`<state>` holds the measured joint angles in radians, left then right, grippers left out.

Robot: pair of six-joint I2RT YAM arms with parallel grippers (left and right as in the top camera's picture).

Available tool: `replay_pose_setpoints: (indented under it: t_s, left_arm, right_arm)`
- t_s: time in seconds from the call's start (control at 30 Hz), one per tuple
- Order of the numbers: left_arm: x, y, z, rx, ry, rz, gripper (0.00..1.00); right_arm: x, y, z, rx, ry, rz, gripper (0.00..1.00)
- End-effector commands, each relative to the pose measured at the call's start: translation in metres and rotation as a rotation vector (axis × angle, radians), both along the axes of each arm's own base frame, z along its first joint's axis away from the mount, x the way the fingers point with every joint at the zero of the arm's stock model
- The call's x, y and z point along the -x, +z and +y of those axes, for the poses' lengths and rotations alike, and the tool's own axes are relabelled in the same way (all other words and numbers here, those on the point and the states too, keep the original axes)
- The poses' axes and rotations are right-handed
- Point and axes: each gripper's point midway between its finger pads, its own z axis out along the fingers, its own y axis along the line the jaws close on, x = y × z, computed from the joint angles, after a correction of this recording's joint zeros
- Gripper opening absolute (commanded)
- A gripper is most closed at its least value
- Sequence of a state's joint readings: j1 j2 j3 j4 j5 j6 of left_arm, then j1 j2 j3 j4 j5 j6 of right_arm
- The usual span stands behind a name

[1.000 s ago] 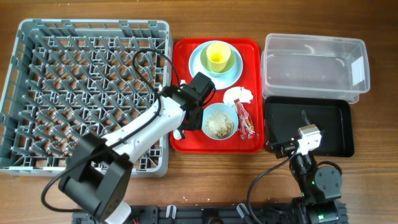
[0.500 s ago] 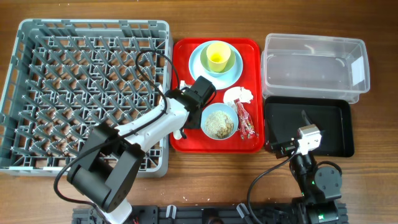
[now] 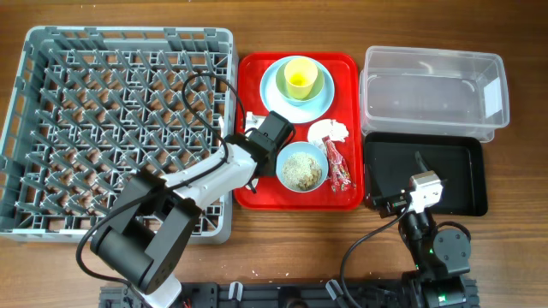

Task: Sort waste into correct bins and load items into the dishwasher rack
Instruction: 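Reach the left gripper back to the white spoon on the tray, then carry the white spoon with the left gripper into the rack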

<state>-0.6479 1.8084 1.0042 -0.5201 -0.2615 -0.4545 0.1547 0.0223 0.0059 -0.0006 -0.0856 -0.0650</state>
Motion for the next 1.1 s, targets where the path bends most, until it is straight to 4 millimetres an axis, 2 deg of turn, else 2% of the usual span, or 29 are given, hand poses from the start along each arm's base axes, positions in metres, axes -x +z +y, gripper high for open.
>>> replay_pose_setpoints:
  t_s: [0.0,0.1,0.17,0.23,0.3,0.4,0.53,0.63,0.7,0.8,0.87,0.9,1.0,1.07]
  left_arm:
    - [0.002,0.029,-0.011,0.054,-0.014,0.019,0.04]
    - [-0.010,0.095,-0.020,0.125,-0.018,-0.079,0.04]
    - [-0.012,0.135,-0.016,0.159,-0.017,-0.169,0.04]
    - [-0.014,0.166,0.005,0.124,0.025,-0.272,0.04]
    - [-0.014,0.181,0.036,0.048,0.087,-0.321,0.04]
    - [-0.019,0.167,0.072,-0.052,0.127,-0.266,0.04]
    - [-0.030,0.132,0.095,-0.124,0.172,-0.166,0.04]
    - [-0.033,0.101,0.090,-0.155,0.110,-0.077,0.04]
    - [-0.032,0.088,0.089,-0.168,0.085,-0.035,0.06]
    - [-0.034,0.087,0.089,-0.168,0.088,-0.038,0.15]
    - [-0.034,0.087,0.090,-0.170,0.090,-0.039,0.29]
    - [-0.034,0.087,0.090,-0.170,0.090,-0.040,0.33]
    - [-0.035,0.091,0.090,-0.166,0.091,-0.051,0.34]
    - [-0.039,0.107,0.088,-0.144,0.100,-0.095,0.34]
  right_arm:
    - [0.000,0.002,0.001,-0.016,0.002,-0.004,1.00]
    - [0.000,0.002,0.001,-0.016,0.002,-0.004,1.00]
    - [0.000,0.002,0.001,-0.016,0.002,-0.004,1.00]
    - [0.000,0.002,0.001,-0.016,0.002,-0.004,1.00]
    - [0.000,0.002,0.001,-0.016,0.002,-0.004,1.00]
    - [0.000,0.002,0.001,-0.016,0.002,-0.004,1.00]
    - [0.000,0.002,0.001,-0.016,0.002,-0.004,1.00]
    - [0.000,0.002,0.001,-0.016,0.002,-0.004,1.00]
    - [0.000,0.002,0.001,-0.016,0.002,-0.004,1.00]
    - [0.000,0.002,0.001,-0.016,0.002,-0.004,1.00]
    - [0.000,0.002,0.001,-0.016,0.002,-0.004,1.00]
    - [0.000,0.002,0.001,-0.016,0.002,-0.004,1.00]
    - [0.000,0.002,0.001,-0.016,0.002,-0.004,1.00]
    - [0.000,0.002,0.001,-0.016,0.002,-0.004,1.00]
